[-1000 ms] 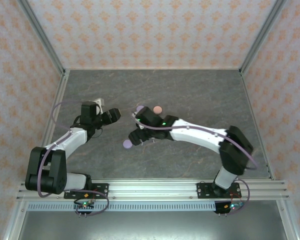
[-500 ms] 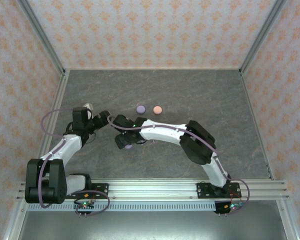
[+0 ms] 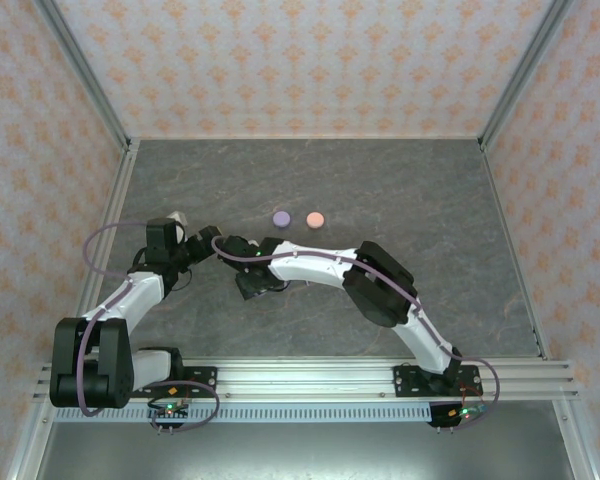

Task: Insert the wireless bluetooth earbuds into the charging case

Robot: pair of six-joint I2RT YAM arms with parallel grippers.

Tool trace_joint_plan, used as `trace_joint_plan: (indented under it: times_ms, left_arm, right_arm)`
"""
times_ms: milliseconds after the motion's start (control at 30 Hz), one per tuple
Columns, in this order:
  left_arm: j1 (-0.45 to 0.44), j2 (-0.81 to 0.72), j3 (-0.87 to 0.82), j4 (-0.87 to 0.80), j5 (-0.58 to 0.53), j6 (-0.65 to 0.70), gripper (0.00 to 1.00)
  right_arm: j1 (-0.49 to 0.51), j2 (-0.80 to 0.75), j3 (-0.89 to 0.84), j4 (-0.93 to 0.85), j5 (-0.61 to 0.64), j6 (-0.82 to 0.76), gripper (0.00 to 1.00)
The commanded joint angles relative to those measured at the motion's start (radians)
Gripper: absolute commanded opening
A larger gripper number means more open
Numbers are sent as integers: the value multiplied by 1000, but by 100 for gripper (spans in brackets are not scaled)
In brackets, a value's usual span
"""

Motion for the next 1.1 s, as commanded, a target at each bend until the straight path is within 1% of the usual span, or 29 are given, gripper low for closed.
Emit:
trace_joint_plan:
  times_ms: [0, 300, 433, 567, 633, 733, 800, 933, 1067]
  left_arm:
    - [10, -4, -3, 12, -14, -12, 90]
    - [10, -4, 6, 7, 0, -24, 90]
    - [10, -4, 11, 1, 8, -28, 90]
    - [10, -6, 39, -28, 50, -28, 90]
    - [10, -10, 59, -41, 100, -27, 87]
    - [6, -16, 106, -64, 222, -56, 83]
    - [-6, -28, 157, -131, 287, -39, 81]
    - [-49, -63, 262, -246, 415, 29, 80]
    - [-83, -76, 396, -375, 555, 120, 80]
  right_arm:
    - [16, 20, 12, -80, 35, 0, 58]
    - [20, -13, -53, -89, 46, 1, 58]
    - [20, -23, -69, -79, 43, -6, 53]
    - [17, -86, -104, -21, 51, -46, 49]
    - [6, -142, -126, 17, 43, -82, 48]
    - [-28, -246, -174, 90, 16, -172, 48]
    - [-67, -318, -202, 120, -10, -249, 47]
    - [-137, -471, -272, 206, -51, -420, 47]
    - [-186, -642, -394, 378, -97, -603, 47]
